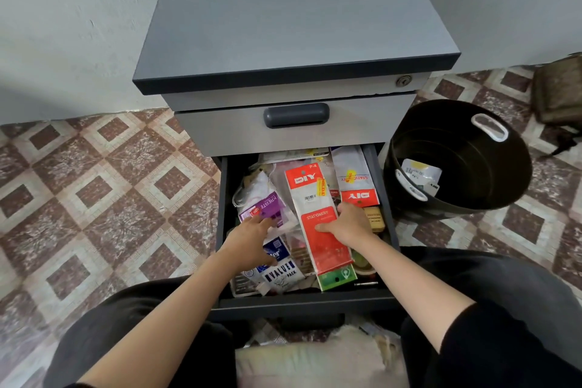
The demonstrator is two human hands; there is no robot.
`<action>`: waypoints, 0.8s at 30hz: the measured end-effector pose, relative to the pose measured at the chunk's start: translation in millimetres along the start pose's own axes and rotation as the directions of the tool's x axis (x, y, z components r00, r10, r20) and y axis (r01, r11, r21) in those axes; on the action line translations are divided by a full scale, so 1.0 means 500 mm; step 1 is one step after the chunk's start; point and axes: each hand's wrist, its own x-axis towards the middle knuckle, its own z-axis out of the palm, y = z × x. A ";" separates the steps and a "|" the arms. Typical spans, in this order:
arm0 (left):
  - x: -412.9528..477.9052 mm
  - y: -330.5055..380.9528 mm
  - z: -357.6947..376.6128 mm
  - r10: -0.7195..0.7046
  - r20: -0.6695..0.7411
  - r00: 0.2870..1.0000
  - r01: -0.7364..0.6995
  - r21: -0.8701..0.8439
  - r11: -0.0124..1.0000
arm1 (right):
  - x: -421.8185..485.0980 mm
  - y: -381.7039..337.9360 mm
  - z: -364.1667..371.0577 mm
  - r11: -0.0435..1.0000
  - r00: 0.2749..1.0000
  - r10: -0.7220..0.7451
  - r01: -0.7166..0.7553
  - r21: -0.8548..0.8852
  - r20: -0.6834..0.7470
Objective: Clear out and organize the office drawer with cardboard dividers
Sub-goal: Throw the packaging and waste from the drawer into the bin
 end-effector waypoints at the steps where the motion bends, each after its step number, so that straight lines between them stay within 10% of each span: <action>1: 0.001 -0.002 -0.002 -0.009 0.011 1.000 0.010 -0.032 0.999 | -0.001 -0.002 -0.003 0.998 1.000 -0.006 0.005 0.063 0.020; 12: -0.008 -0.004 -0.002 0.001 0.067 0.998 0.017 -0.278 0.961 | -0.001 -0.013 -0.038 0.774 0.992 0.127 -0.083 0.628 -0.025; 24: -0.021 0.017 0.003 -0.147 0.122 0.982 0.190 -0.681 0.707 | -0.039 -0.017 -0.080 0.567 0.991 0.132 -0.047 0.823 -0.033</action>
